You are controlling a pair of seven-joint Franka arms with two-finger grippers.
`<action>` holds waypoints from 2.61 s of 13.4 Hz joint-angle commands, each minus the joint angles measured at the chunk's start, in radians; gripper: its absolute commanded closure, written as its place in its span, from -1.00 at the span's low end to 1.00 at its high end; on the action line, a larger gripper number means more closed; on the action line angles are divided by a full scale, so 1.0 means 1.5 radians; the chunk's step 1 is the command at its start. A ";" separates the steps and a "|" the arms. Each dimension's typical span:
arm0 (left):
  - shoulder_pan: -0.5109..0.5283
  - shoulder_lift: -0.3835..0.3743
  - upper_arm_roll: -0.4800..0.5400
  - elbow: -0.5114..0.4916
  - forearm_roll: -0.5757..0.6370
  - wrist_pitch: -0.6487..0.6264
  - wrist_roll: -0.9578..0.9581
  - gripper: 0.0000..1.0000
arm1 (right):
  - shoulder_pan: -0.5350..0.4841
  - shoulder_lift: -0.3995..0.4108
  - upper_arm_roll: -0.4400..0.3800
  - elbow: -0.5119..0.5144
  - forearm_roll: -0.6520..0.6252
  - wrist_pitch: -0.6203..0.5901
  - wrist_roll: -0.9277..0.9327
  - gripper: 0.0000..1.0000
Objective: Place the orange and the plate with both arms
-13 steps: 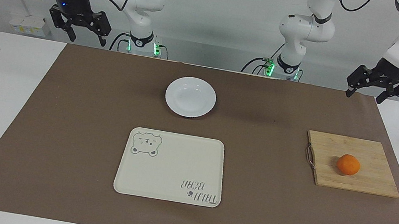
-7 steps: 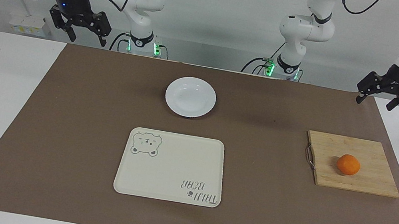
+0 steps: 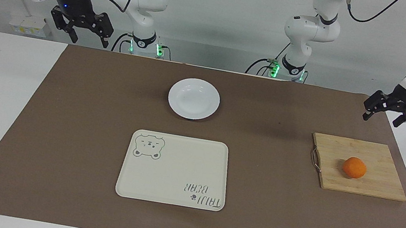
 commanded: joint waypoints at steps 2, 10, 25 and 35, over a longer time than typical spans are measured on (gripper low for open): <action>-0.002 -0.013 -0.001 -0.063 -0.006 0.051 0.013 -1.00 | -0.006 -0.013 0.002 -0.024 0.010 0.017 -0.016 -1.00; 0.006 -0.013 -0.001 -0.081 -0.006 0.069 0.013 -1.00 | -0.003 -0.013 0.002 -0.037 0.016 0.046 -0.018 -1.00; 0.078 0.158 -0.001 -0.234 -0.010 0.416 0.051 -1.00 | -0.006 -0.010 0.002 -0.004 0.016 0.005 -0.012 -1.00; 0.023 0.136 -0.013 -0.226 -0.033 0.428 0.050 1.00 | -0.006 -0.010 0.002 -0.005 0.016 0.006 -0.011 -1.00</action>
